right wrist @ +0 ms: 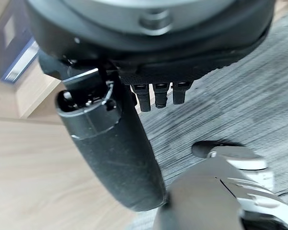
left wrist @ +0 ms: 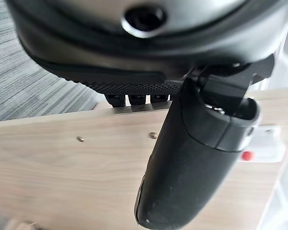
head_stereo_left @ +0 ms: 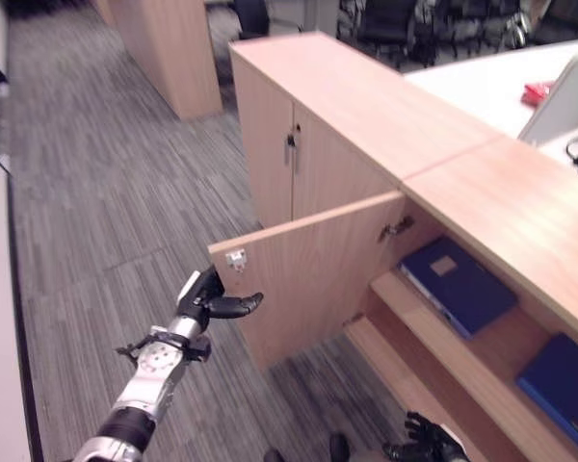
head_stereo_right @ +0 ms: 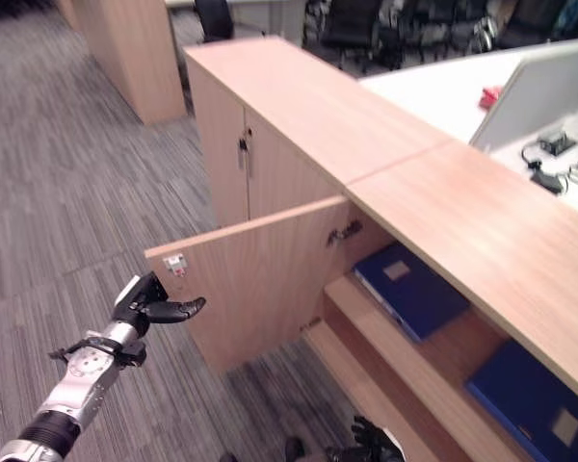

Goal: Put the empty folder in the office cabinet

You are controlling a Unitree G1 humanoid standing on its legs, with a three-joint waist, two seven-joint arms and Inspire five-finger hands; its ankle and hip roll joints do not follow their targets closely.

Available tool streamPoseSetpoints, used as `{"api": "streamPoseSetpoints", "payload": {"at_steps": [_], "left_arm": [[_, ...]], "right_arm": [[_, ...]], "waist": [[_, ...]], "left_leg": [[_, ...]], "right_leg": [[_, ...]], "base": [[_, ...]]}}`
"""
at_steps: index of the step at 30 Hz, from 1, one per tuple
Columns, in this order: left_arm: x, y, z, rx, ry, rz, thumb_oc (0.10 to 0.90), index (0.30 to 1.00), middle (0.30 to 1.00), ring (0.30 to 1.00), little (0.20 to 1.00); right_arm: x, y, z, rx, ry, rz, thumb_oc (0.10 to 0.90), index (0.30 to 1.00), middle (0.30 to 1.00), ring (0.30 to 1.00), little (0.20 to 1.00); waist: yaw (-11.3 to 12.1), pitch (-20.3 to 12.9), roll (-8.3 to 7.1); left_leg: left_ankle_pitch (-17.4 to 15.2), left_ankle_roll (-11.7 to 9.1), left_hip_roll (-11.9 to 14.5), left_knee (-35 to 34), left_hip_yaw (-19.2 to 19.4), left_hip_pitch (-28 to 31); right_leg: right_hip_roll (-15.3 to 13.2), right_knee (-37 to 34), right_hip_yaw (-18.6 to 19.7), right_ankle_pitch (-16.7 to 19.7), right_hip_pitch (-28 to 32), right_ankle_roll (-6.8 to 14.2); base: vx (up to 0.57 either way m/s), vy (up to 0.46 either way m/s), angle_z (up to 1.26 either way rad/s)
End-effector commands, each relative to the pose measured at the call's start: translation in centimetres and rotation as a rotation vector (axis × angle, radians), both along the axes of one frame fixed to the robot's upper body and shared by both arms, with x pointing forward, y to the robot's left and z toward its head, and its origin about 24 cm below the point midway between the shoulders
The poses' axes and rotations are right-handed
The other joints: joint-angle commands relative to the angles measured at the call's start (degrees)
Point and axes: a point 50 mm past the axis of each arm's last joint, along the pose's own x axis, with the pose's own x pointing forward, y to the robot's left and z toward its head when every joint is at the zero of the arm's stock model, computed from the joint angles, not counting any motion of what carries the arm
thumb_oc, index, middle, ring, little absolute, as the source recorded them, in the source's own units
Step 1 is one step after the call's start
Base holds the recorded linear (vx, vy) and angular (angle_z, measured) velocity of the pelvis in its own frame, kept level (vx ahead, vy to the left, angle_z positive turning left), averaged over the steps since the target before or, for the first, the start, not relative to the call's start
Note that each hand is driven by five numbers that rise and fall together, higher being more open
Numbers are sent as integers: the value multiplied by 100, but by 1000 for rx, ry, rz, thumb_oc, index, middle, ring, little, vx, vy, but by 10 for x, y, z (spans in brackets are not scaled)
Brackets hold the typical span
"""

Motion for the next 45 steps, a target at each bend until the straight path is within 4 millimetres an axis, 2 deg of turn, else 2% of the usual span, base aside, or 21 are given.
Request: {"api": "streamPoseSetpoints", "payload": {"at_steps": [1,3,5,6,7,9,13,17,18,20,24,26,27,29,31,33,36,37,39,43,45], "left_arm": [[-7,-52,1,-127,-31,-274,800,900,900,900,900],[-17,-47,0,-130,-20,-267,800,900,900,900,900],[-25,-44,0,-76,-10,-311,800,900,900,900,900],[-27,-42,-2,-40,3,-328,800,900,900,900,900],[-33,-34,-11,10,45,-316,800,900,900,900,900],[-44,-25,-21,82,92,-311,800,900,900,900,900],[-53,-20,-33,101,158,-311,800,900,900,900,900],[-63,-17,-44,112,214,-306,800,900,900,900,900],[-64,-17,-45,111,214,-305,800,900,900,900,900],[-73,-14,-53,105,257,-293,800,900,900,900,900],[-80,-16,-61,91,288,-281,800,900,900,900,900],[-78,-22,-64,66,283,-263,800,900,900,900,900],[-77,-26,-66,43,278,-240,800,900,900,900,900],[-80,-30,-71,8,281,-211,800,900,900,900,900],[-82,-37,-76,-29,290,-194,800,900,900,900,900],[-77,-51,-80,-66,288,-187,800,900,900,900,900],[-70,-54,-82,-64,287,-169,800,900,900,900,900],[-65,-52,-86,-21,294,-142,800,900,900,900,900],[-56,-45,-85,42,284,-105,800,900,900,900,900],[-43,-31,-84,112,288,-38,800,900,900,900,900],[-21,-5,-72,195,269,65,800,900,900,900,900]], "right_arm": [[47,-4,23,-23,-184,-11,800,900,900,900,900],[59,-2,29,-24,-224,0,800,900,900,900,900],[67,-1,33,-7,-252,-16,800,900,900,900,900],[69,-1,35,1,-265,-21,800,900,900,900,900],[72,-1,39,3,-286,-14,800,900,900,900,900],[77,-4,44,-15,-307,10,800,900,900,900,900],[75,-5,43,-21,-293,33,800,900,900,900,900],[66,-10,40,-22,-268,32,800,900,900,900,900],[66,-10,40,-22,-267,33,800,900,900,900,900],[58,-14,36,-33,-240,30,800,900,900,900,900],[50,-18,30,-47,-192,51,800,900,900,900,900],[55,-21,34,-69,-198,62,800,900,900,900,900],[56,-22,35,-76,-198,70,800,900,900,900,900],[59,-19,35,-80,-195,100,800,900,900,900,900],[58,-16,34,-84,-184,113,800,900,900,900,900],[61,-10,33,-84,-185,143,800,900,900,900,900],[60,-3,33,-61,-187,162,800,900,900,900,900],[58,5,32,-32,-191,189,800,900,900,900,900],[58,8,34,-20,-202,212,800,900,900,900,900],[61,12,39,-3,-230,233,800,900,900,900,900],[58,9,45,1,-247,261,800,900,900,900,900]], "waist": [[4,-234,293],[163,-217,325],[245,-267,289],[247,-321,260],[338,-414,198],[384,-549,231],[264,-594,355],[43,-572,521],[55,-567,531],[-56,-510,664],[-175,-426,780],[-110,-318,763],[-79,-301,743],[7,-332,663],[65,-344,649],[110,-366,636],[18,-380,625],[-134,-499,629],[-247,-584,618],[-365,-608,577],[-634,-638,494]], "left_leg": [[-613,-487,405,-13,29,397],[-554,-431,465,-13,252,391],[-502,-391,458,-13,387,370],[-457,-387,440,-4,417,334],[-392,-410,415,6,560,325],[-178,-563,564,27,763,270],[186,-861,917,47,933,357],[495,-1121,1318,71,1160,536],[507,-1136,1334,69,1177,556],[687,-1285,1568,98,1407,710],[640,-1401,1824,496,1481,827],[484,-1332,1692,970,630,630],[404,-1146,1550,1103,242,468],[36,-985,1131,1306,-428,344],[-154,-897,792,1348,-918,268],[-160,-845,469,1285,-1378,102],[-123,-852,513,1151,-1168,177],[-85,-830,546,949,-933,358],[-93,-811,520,715,-740,574],[-72,-806,500,528,-602,679],[-97,-788,439,369,-428,769]], "right_leg": [[-781,1110,-949,-450,44,35],[-1004,1510,-1083,-544,134,-42],[-1055,1620,-847,-459,327,40],[-1015,1488,-666,-432,511,84],[-959,993,-429,-408,939,200],[-879,89,-271,-598,1312,230],[-629,-533,0,-721,1533,97],[-388,-788,285,-795,1655,-58],[-373,-788,303,-793,1662,-70],[-220,-811,519,-873,1651,-167],[-58,-800,866,-978,1640,-294],[45,-660,1116,-1050,1578,-403],[122,-588,1167,-946,1474,-488],[176,-571,1352,-874,1448,-544],[236,-571,1459,-854,1473,-575],[346,-513,1630,-804,1501,-591],[399,-481,1648,-815,1529,-600],[445,-487,1668,-813,1559,-573],[441,-475,1688,-800,1575,-510],[429,-444,1709,-782,1543,-449],[402,-320,1810,-822,1461,-361]], "base": [[-245,100,-138],[-208,55,-147],[-175,-22,-90],[-169,-65,-62],[-209,-127,-77],[-216,-209,-96],[-134,-202,-77],[-133,-183,-56],[-113,-135,-52],[-147,-154,-72],[-165,-162,-104],[-193,-228,-131],[-139,-208,-148],[-33,-160,-133],[47,-72,-109],[90,-18,-100],[77,16,-127],[160,59,-29],[167,90,5],[62,70,-17],[99,113,-17]]}}
